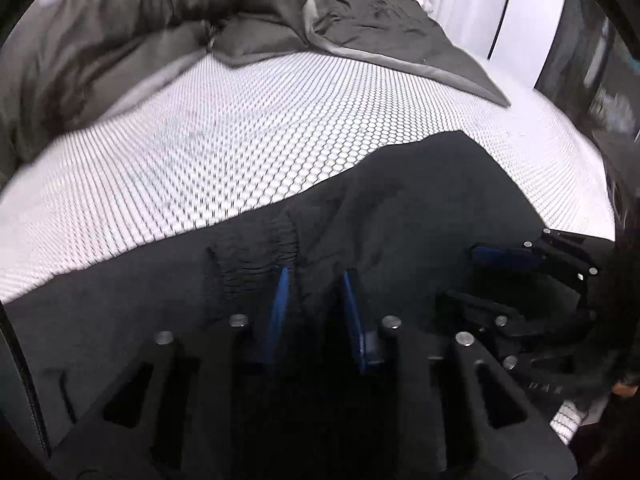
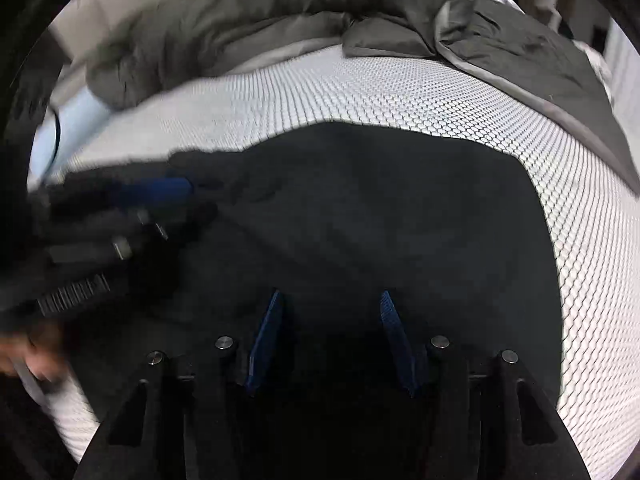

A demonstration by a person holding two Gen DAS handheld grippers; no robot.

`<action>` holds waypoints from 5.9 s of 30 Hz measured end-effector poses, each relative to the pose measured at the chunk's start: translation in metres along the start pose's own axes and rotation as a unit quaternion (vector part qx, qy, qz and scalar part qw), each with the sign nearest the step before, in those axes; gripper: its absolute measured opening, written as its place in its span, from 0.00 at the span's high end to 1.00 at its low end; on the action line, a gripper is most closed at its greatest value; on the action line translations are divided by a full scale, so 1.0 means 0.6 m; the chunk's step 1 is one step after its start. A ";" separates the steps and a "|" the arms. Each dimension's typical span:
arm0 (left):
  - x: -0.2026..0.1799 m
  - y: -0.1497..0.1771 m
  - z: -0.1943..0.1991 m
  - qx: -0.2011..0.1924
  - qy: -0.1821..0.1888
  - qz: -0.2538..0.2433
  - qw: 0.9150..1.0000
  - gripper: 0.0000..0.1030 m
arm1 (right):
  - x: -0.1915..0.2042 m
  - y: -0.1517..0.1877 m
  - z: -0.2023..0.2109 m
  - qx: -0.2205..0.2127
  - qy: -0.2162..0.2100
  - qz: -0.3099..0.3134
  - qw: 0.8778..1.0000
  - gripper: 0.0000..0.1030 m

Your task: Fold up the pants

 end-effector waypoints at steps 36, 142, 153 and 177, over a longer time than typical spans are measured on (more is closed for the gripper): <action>-0.027 -0.007 0.096 -0.045 0.023 0.019 0.999 0.40 | -0.050 -0.085 0.035 -0.075 0.068 -0.052 0.994 0.37; 0.154 0.142 0.130 -0.026 -0.111 0.066 0.991 0.13 | -0.072 0.049 0.177 -0.079 -0.058 -0.196 0.976 0.07; 0.085 0.141 0.116 0.002 -0.049 0.002 0.999 0.11 | -0.075 0.050 0.114 -0.049 -0.111 -0.271 0.955 0.57; -0.020 0.084 0.099 -0.042 0.056 -0.090 0.993 0.45 | 0.092 -0.008 0.147 -0.089 -0.096 -0.030 0.991 0.59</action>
Point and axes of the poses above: each gripper's, at about its wrist camera, not at the fingertips, and z roughly against the way its jaws point, x to its left, y to its underside, the point moved 9 cm from there along -z, roughly the way its jaws point, and after that the axes turned 14 degrees about -x, right-handed, at the moved point
